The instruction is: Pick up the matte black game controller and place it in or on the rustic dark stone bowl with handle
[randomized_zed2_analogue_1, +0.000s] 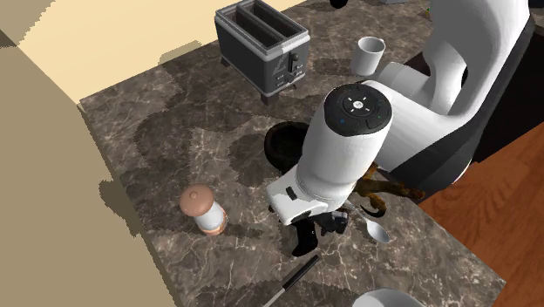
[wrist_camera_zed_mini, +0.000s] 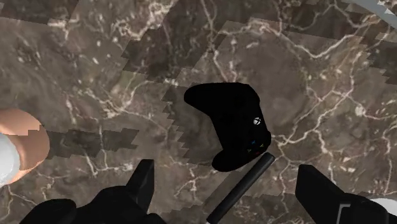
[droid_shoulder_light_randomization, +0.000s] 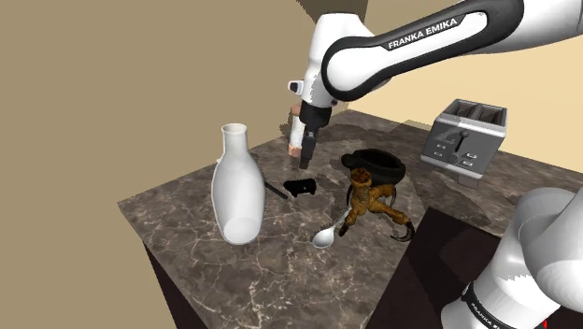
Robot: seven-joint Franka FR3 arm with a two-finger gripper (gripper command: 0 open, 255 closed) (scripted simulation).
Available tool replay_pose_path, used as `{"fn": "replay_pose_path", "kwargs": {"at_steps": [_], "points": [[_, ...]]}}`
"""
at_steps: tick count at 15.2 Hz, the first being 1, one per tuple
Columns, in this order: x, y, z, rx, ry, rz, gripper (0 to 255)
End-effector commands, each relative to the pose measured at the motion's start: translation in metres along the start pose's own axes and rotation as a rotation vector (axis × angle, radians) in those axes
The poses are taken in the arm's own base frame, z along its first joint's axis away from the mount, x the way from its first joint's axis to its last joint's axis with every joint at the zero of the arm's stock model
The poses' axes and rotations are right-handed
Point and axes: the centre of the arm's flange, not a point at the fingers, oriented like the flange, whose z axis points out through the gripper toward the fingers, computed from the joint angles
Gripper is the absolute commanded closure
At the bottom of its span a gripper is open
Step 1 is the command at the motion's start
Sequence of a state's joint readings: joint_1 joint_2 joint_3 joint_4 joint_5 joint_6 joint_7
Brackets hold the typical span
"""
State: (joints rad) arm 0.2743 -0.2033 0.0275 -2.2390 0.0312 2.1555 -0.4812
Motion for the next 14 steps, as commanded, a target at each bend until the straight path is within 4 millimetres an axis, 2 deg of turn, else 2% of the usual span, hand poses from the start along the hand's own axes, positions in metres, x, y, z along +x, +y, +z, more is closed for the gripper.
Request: {"fn": "replay_pose_path", "kwargs": {"at_steps": [1,8,14], "points": [[0.021,-0.011,0.017,-0.012,0.002,-0.089,0],[0.021,-0.01,0.054,-0.012,0.002,-0.089,0],[0.021,-0.01,0.057,-0.012,0.002,-0.089,0]]}}
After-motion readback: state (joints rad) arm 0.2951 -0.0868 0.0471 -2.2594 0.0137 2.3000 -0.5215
